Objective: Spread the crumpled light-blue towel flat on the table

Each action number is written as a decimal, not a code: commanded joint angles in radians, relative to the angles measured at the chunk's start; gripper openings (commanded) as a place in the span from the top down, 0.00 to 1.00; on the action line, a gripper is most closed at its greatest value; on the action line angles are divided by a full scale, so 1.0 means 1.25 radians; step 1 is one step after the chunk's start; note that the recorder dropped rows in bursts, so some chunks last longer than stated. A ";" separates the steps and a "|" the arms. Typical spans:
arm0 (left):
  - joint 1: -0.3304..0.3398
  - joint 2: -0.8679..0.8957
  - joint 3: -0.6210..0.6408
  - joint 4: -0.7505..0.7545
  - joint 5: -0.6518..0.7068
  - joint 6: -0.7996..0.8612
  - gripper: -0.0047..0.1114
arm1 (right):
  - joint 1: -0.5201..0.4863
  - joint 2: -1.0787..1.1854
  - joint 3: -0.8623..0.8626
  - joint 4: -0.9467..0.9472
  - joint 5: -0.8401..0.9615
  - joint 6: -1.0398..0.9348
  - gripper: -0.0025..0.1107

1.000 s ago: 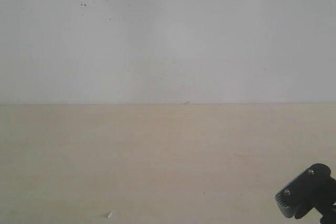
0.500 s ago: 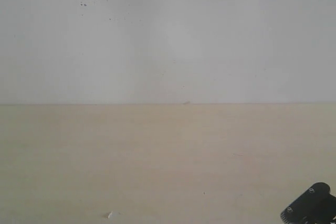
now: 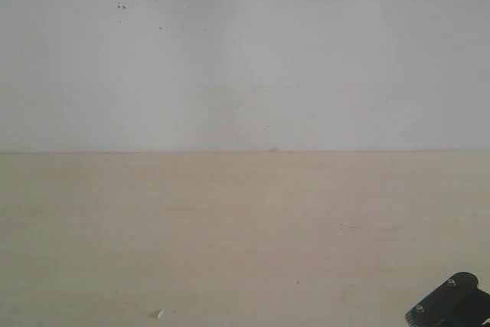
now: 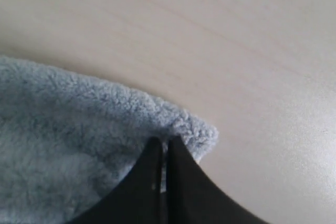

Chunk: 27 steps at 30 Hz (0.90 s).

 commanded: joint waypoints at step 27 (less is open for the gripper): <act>-0.003 0.001 0.005 -0.003 -0.004 -0.007 0.92 | -0.006 0.002 0.005 0.034 -0.025 -0.053 0.60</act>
